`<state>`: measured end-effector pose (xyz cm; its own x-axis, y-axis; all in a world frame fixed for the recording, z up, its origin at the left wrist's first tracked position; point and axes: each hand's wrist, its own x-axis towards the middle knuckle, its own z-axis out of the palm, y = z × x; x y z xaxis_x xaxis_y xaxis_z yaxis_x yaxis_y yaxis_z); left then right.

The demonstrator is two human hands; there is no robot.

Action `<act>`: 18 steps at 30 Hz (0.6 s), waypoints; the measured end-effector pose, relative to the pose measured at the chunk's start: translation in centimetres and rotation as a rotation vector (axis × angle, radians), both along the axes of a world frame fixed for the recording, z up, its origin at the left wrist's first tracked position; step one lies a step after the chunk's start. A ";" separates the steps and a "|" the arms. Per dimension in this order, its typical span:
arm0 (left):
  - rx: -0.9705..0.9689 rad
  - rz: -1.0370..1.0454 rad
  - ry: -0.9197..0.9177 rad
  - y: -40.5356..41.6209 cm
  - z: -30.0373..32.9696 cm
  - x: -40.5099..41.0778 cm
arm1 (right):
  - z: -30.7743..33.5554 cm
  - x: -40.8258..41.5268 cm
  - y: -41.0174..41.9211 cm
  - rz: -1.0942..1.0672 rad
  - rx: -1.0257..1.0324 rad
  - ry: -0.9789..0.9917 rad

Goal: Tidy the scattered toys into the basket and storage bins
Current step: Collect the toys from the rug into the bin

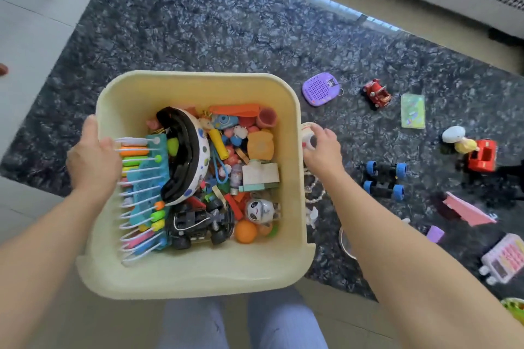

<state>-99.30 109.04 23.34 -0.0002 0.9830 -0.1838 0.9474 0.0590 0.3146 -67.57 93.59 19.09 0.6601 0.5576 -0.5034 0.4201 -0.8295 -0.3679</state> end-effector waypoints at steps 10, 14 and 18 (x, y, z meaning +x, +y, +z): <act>0.034 0.234 -0.094 -2.7 0.5 0.9 | 0.1 1.0 -3.9 -0.018 0.244 -0.137; 0.024 0.492 -0.197 -4.7 0.7 0.7 | 4.7 -0.2 -5.2 -0.054 0.740 -0.345; 0.016 0.755 -0.279 -6.8 0.8 1.2 | 8.3 -3.1 -5.3 0.157 0.954 -0.355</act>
